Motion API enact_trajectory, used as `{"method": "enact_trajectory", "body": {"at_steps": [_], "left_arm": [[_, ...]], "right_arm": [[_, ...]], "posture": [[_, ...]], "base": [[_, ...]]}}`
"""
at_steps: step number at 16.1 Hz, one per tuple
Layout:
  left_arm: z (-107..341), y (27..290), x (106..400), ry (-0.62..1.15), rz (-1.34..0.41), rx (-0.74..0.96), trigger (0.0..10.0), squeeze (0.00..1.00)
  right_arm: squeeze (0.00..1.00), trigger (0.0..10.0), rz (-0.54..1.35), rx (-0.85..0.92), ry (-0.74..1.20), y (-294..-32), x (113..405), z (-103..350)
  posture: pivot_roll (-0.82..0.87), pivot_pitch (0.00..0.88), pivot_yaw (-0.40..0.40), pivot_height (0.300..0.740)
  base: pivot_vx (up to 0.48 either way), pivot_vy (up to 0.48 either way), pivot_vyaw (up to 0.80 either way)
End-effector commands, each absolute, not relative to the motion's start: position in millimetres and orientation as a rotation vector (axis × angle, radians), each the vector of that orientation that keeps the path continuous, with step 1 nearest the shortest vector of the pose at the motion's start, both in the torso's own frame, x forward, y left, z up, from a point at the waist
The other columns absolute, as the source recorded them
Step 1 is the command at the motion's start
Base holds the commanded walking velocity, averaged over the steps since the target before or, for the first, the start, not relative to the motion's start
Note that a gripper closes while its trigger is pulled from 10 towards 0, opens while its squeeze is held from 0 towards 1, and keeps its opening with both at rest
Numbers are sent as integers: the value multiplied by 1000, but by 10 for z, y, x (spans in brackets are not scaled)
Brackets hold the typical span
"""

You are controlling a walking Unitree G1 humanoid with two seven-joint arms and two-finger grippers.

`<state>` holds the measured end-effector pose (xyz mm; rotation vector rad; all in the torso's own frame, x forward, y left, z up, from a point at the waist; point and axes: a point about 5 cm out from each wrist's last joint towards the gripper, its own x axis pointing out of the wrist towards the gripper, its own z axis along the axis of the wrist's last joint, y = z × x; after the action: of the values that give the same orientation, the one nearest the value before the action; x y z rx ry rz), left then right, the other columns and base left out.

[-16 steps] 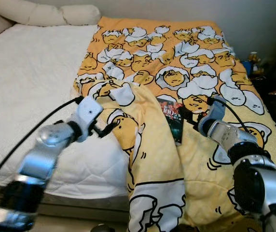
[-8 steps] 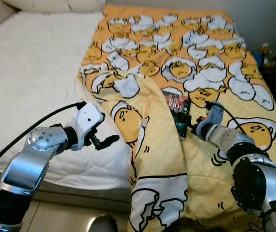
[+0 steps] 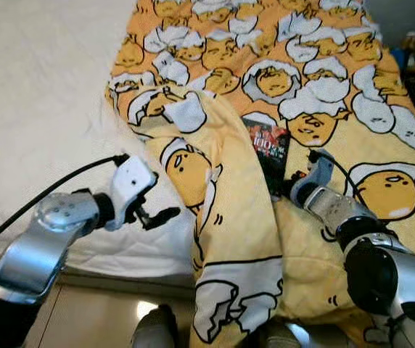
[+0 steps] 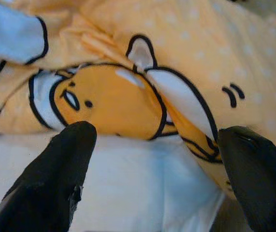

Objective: Clean up the room

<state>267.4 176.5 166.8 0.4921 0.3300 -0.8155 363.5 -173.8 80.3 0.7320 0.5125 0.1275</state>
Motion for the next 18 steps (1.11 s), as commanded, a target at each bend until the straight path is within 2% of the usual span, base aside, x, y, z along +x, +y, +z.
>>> {"method": "enact_trajectory", "body": {"at_steps": [1,6,13,14,16,18], "left_arm": [[1699,1801,2646,331,-812,489,10000,647],[1720,1772,2641,334,-823,473,10000,647],[1701,1738,2585,357,-848,461,10000,643],[1698,1735,2577,359,-848,460,10000,647],[1704,1736,2572,361,-845,455,10000,647],[1711,1732,2574,359,-844,453,10000,651]], "right_arm": [[0,10000,142,792,501,-1698,3608,762],[0,10000,179,834,516,-1619,3577,720],[0,10000,-30,814,630,-1612,3364,356],[0,10000,-36,873,605,-1583,3377,370],[0,10000,2,1129,445,-1554,3531,602],[0,10000,76,1178,394,-1511,3596,722]], "posture": [[158,244,35,740],[160,250,36,740],[186,261,40,740],[188,260,39,740],[188,259,38,740],[187,257,37,740]], "base": [[0,0,0],[0,0,0],[0,0,0],[0,0,0],[0,0,0],[0,0,0]]}}
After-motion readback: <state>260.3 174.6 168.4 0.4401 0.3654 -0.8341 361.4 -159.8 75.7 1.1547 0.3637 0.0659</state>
